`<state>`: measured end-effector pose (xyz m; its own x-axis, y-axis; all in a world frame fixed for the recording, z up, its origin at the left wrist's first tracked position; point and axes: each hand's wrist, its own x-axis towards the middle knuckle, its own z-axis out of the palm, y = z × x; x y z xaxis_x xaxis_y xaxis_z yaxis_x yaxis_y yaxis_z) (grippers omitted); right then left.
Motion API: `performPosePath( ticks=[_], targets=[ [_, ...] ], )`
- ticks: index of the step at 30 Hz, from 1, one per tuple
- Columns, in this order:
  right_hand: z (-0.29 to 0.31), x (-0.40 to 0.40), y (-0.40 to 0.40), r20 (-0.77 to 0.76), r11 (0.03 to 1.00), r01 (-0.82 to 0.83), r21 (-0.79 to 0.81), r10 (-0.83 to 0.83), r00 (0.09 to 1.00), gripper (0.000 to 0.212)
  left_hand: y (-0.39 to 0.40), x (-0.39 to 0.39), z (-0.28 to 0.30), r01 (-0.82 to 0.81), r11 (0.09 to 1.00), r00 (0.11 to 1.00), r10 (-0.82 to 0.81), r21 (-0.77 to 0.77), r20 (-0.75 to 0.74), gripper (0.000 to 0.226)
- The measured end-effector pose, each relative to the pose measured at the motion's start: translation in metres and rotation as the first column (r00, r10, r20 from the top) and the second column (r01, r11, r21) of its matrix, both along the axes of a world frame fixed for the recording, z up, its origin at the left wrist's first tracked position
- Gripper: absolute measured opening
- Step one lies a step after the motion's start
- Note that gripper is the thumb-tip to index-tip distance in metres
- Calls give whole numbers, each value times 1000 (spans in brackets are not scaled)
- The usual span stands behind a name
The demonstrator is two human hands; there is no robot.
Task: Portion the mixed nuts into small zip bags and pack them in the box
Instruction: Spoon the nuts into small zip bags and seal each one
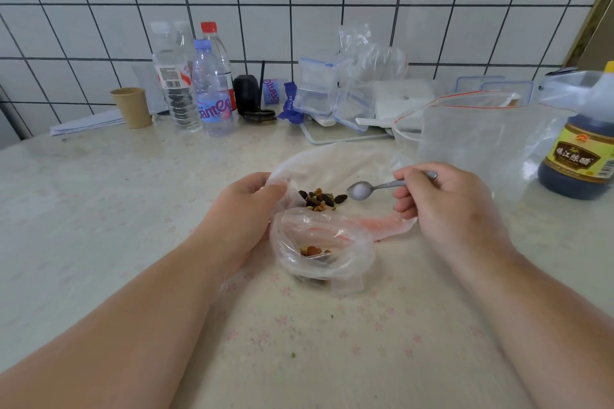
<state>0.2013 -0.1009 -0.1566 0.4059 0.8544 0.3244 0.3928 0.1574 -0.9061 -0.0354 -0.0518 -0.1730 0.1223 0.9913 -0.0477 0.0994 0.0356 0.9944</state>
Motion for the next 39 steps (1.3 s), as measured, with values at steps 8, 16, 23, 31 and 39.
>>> performPosePath(
  ticks=[8,16,23,31,39],
  targets=[
    [-6,-1,8,-160,991,-87,-101,70,985,24,2,1,-2,1,1000,999,0,30,-37,21],
    [-10,-9,10,-383,970,-209,-128,146,912,20,2,1,-3,-7,999,997,11,40,-81,25],
    [-6,-14,13,-559,980,-172,-101,87,825,20,1,3,-1,1,1000,997,0,13,-78,25],
    [-8,-15,8,-530,947,-304,-107,205,823,19,1,2,0,43,999,993,-42,3,-109,27],
    [-4,-13,12,-678,965,-229,-130,83,730,22,-1,2,2,6,1000,997,-6,-9,-72,25]
  ],
)
